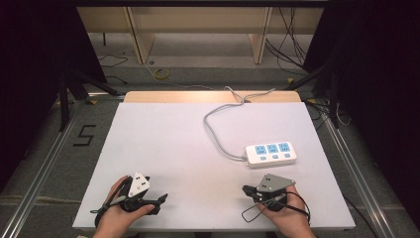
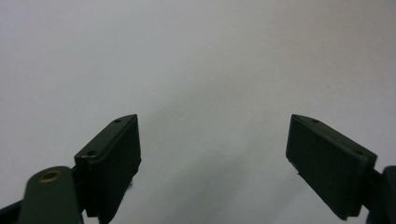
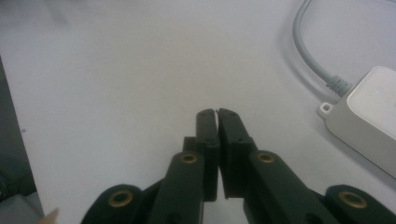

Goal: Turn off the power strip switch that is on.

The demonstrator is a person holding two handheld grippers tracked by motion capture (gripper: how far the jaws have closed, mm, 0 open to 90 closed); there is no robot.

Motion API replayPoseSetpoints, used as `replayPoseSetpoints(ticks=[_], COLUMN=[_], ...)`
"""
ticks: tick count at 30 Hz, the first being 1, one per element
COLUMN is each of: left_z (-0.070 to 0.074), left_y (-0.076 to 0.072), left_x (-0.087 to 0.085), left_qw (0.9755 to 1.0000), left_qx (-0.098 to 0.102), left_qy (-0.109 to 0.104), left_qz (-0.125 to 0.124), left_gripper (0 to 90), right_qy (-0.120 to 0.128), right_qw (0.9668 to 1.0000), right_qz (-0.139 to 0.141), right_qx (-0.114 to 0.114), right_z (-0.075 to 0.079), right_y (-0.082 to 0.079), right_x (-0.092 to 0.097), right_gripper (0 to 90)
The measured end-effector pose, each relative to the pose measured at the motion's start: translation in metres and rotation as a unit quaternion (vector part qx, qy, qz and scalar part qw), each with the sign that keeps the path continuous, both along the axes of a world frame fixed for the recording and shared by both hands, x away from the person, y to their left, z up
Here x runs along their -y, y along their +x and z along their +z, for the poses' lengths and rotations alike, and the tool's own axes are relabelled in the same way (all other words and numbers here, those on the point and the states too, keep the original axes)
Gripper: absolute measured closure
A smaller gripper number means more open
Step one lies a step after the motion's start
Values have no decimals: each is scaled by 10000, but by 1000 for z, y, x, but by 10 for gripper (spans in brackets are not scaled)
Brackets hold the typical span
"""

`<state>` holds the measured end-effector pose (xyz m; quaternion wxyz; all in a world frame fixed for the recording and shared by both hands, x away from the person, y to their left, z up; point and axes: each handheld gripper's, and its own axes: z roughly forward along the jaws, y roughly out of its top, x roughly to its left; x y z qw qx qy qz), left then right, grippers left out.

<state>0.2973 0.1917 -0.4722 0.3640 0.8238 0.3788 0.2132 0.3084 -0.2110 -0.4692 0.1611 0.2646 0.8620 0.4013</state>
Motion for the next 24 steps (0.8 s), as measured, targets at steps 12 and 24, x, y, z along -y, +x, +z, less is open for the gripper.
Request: replayPoseSetpoints(ticks=[12,24], left_z=[0,0], left_y=[0,0], left_x=[0,0], left_qw=[10000,10000], left_qx=[-1,-12], left_qy=[-3,-3], left_qz=[5,3], left_gripper=[181,182], right_qy=[-48,0], right_qw=[9999,9996], right_qz=[-125,-282], right_qx=[-30,12], right_z=[5,10], right_y=[1,4], right_x=[1,5], right_gripper=[900,900])
